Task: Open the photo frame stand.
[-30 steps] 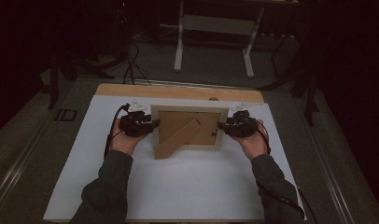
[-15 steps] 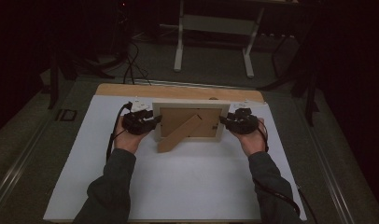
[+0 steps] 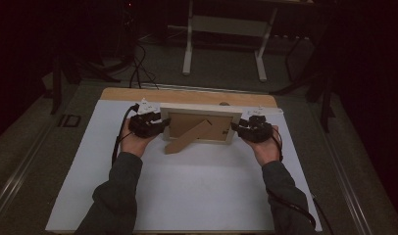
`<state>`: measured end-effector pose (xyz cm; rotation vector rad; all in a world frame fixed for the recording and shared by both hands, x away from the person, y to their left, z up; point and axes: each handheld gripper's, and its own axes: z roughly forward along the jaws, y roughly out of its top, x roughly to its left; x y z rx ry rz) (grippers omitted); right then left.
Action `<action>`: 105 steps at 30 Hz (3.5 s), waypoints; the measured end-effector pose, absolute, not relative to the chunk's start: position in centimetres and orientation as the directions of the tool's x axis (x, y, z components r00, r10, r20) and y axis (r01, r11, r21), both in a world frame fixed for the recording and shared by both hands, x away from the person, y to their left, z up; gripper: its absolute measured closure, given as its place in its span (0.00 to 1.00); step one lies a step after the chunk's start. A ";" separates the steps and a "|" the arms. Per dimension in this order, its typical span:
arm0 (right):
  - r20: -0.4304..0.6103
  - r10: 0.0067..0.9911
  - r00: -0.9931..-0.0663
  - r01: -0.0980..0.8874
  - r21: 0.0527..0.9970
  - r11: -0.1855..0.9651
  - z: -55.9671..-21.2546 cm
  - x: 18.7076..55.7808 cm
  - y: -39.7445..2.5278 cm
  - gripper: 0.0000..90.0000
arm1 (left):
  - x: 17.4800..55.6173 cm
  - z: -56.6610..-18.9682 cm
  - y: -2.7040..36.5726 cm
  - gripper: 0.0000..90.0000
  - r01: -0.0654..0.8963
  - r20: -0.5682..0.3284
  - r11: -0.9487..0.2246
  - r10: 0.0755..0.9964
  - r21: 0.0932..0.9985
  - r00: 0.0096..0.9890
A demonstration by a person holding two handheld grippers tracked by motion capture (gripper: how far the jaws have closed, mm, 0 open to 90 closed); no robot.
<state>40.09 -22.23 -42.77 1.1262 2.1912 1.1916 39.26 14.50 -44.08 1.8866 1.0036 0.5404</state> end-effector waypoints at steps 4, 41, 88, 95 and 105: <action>0.031 0.804 -0.594 0.462 0.831 0.309 -42.8 40.0 -22.3 0.69 | 39.3 -44.1 14.5 0.60 0.424 -0.051 -0.244 0.817 0.872 0.575; 0.057 0.810 -0.583 0.481 0.828 0.287 -42.8 39.8 -22.3 0.69 | 35.6 -49.1 12.3 0.60 0.466 -0.047 -0.375 0.738 0.802 0.674; 0.069 0.823 -0.564 0.473 0.843 0.254 -43.6 37.6 -22.3 0.69 | 31.4 -49.1 9.7 0.93 0.414 -0.029 -0.517 0.599 0.750 0.800; 0.066 0.825 -0.562 0.465 0.849 0.249 -43.9 36.8 -22.3 0.69 | 31.0 -49.5 9.5 0.93 0.415 -0.035 -0.518 0.594 0.748 0.804; 0.044 0.825 -0.563 0.449 0.854 0.261 -44.2 35.7 -22.3 0.69 | 30.4 -50.1 9.3 0.94 0.414 -0.027 -0.527 0.593 0.743 0.804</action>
